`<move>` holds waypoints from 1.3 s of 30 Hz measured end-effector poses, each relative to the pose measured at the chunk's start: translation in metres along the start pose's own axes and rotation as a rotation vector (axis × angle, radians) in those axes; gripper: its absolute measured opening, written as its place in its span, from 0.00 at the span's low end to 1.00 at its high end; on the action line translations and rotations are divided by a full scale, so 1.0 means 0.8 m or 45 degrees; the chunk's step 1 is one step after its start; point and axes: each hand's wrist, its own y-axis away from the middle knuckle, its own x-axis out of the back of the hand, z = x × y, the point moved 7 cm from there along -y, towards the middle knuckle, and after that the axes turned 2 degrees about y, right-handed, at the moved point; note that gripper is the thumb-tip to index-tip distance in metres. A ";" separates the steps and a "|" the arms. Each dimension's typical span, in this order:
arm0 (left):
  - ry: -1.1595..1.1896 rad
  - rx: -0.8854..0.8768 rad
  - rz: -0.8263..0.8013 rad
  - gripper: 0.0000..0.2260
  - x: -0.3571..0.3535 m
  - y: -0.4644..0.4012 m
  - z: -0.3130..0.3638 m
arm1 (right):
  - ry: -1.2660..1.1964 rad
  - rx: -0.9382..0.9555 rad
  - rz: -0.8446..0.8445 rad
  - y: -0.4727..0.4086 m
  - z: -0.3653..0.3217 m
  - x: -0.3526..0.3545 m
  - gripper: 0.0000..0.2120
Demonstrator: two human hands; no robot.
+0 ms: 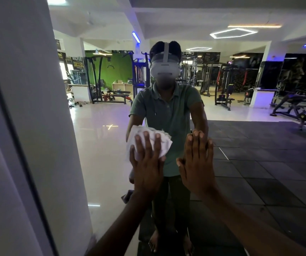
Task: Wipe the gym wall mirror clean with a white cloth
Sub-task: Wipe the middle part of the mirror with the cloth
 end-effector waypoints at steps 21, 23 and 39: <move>-0.268 0.063 0.146 0.28 0.048 -0.047 -0.071 | -0.125 0.081 0.015 0.004 0.000 0.009 0.39; -0.215 0.489 0.325 0.30 0.078 -0.066 -0.116 | -0.154 0.178 0.058 -0.001 -0.002 0.022 0.38; -0.245 -0.010 0.389 0.30 0.120 -0.240 0.001 | 0.081 0.202 0.358 -0.202 0.043 0.130 0.39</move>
